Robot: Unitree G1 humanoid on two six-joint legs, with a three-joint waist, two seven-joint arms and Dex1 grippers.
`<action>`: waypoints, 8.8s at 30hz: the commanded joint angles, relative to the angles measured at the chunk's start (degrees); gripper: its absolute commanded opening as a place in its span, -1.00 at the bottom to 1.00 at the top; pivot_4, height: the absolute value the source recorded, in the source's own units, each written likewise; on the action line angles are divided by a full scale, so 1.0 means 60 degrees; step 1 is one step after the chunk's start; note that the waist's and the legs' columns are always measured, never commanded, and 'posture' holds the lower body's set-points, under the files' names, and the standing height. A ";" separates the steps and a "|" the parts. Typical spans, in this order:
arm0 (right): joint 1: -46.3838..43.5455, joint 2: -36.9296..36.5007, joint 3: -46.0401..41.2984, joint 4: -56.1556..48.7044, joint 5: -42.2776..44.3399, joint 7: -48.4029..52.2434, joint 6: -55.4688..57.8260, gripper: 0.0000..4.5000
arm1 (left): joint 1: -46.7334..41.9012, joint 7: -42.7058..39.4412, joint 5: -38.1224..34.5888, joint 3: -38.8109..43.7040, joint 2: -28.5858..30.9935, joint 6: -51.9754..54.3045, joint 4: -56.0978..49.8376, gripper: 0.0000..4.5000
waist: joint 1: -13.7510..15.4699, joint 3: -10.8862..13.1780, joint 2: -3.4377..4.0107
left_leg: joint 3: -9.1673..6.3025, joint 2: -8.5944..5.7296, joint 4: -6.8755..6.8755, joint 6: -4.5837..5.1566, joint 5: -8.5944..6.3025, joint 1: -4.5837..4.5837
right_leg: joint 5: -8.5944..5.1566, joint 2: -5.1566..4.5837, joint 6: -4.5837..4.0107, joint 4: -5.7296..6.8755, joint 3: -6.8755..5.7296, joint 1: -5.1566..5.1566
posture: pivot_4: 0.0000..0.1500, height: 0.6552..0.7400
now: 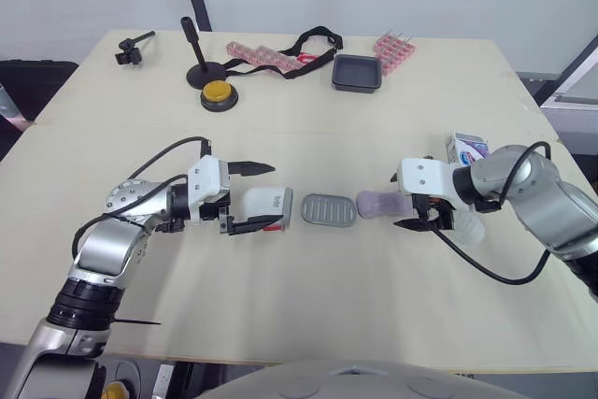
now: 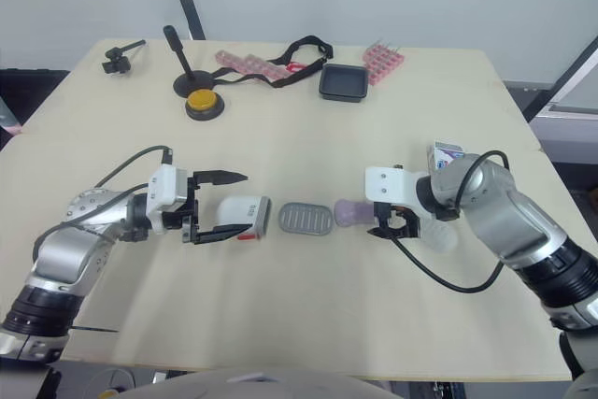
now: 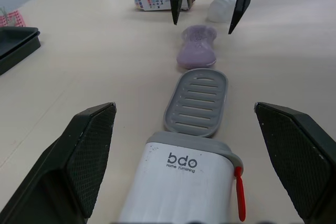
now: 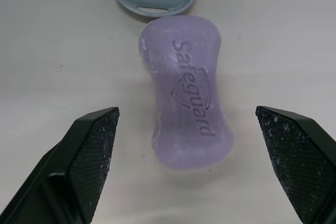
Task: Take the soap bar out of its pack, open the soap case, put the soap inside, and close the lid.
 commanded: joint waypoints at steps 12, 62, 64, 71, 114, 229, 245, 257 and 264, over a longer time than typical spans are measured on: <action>-0.1167 0.1071 0.1207 0.0848 -0.1033 0.0425 0.0430 1.00 | 0.0161 0.0439 0.0156 0.0225 0.0233 -0.0120 -0.0549 0.99 | -0.0009 -0.0001 0.0001 | 0.0000 0.0000 0.0010 0.0002 0.0001 0.0005 | 0.0000 0.0001 -0.0001 0.0017 0.0000 -0.0006 | 1.00 0.99; -0.2693 0.2738 0.1697 -0.0248 -0.0708 0.0371 0.2077 -0.09 | 0.0461 -0.0010 -0.0052 0.0988 0.1169 -0.0213 -0.0011 1.00 | 0.0015 -0.0001 -0.0001 | 0.0002 0.0001 0.0025 -0.0006 0.0013 0.0025 | 0.0000 0.0005 -0.0002 0.0062 0.0005 -0.0042 | 1.00 0.99; -0.2732 0.2897 0.1911 -0.0015 -0.0751 0.0283 0.1994 -0.09 | 0.0540 -0.0057 -0.0098 0.1114 0.1301 -0.0191 0.0021 1.00 | -0.0002 -0.0001 0.0000 | 0.0001 0.0002 0.0022 -0.0010 0.0014 0.0025 | 0.0000 0.0007 -0.0003 0.0063 0.0004 -0.0044 | 1.00 0.99; -0.3051 0.3867 0.2224 0.0928 -0.0783 -0.0102 0.2376 -0.09 | 0.0744 -0.0034 0.0040 0.1180 0.1516 -0.0261 -0.0065 1.00 | -0.0028 -0.0001 0.0000 | 0.0001 0.0003 0.0017 -0.0019 0.0019 0.0027 | 0.0000 0.0008 -0.0003 0.0066 0.0004 -0.0046 | 1.00 0.99; 0.3425 0.3062 -0.4405 -0.1967 0.4028 -0.0596 -0.1075 0.99 | -0.0773 -0.0793 0.0121 0.0316 0.1145 0.0261 0.0589 1.00 | -0.0017 -0.0006 -0.0006 | 0.0002 0.0001 0.0010 -0.0016 0.0020 -0.0005 | 0.0000 0.0002 -0.0004 0.0056 0.0007 -0.0039 | 1.00 0.99; -0.0385 0.3389 0.1082 0.1490 0.0330 -0.0948 0.0883 1.00 | -0.0985 -0.0816 0.2337 -0.1102 0.1365 -0.0881 0.1701 0.55 | -0.0026 -0.0006 -0.0004 | -0.0001 0.0000 -0.0022 -0.0020 0.0027 0.0028 | 0.0001 0.0002 -0.0004 0.0032 -0.0010 -0.0024 | 1.00 0.99; -0.0013 0.2778 0.0333 0.0501 0.0667 -0.0798 0.1252 0.12 | -0.1049 -0.0606 0.2491 -0.1111 0.1285 -0.1326 0.1935 0.55 | 0.0060 -0.0007 -0.0006 | -0.0001 -0.0001 -0.0021 -0.0024 0.0032 0.0050 | 0.0002 0.0000 -0.0006 0.0036 -0.0010 -0.0012 | 1.00 0.99; 0.0080 0.1489 -0.0114 -0.1700 0.0872 -0.1020 0.2596 0.12 | -0.1553 -0.0660 0.2650 -0.1790 0.0309 -0.1429 0.2067 0.55 | 0.0091 -0.0002 0.0001 | -0.0001 0.0001 -0.0035 -0.0023 0.0031 0.0045 | 0.0002 0.0003 -0.0006 0.0018 -0.0009 -0.0017 | 1.00 0.99; -0.0213 0.1425 0.0209 -0.2007 0.0805 -0.1113 0.2784 0.12 | -0.2036 -0.0679 0.2873 -0.2289 -0.0364 -0.1517 0.2366 0.55 | 0.0129 -0.0002 0.0001 | 0.0000 0.0000 -0.0034 -0.0022 0.0032 0.0044 | 0.0003 0.0002 -0.0005 0.0016 -0.0005 -0.0017 | 1.00 0.99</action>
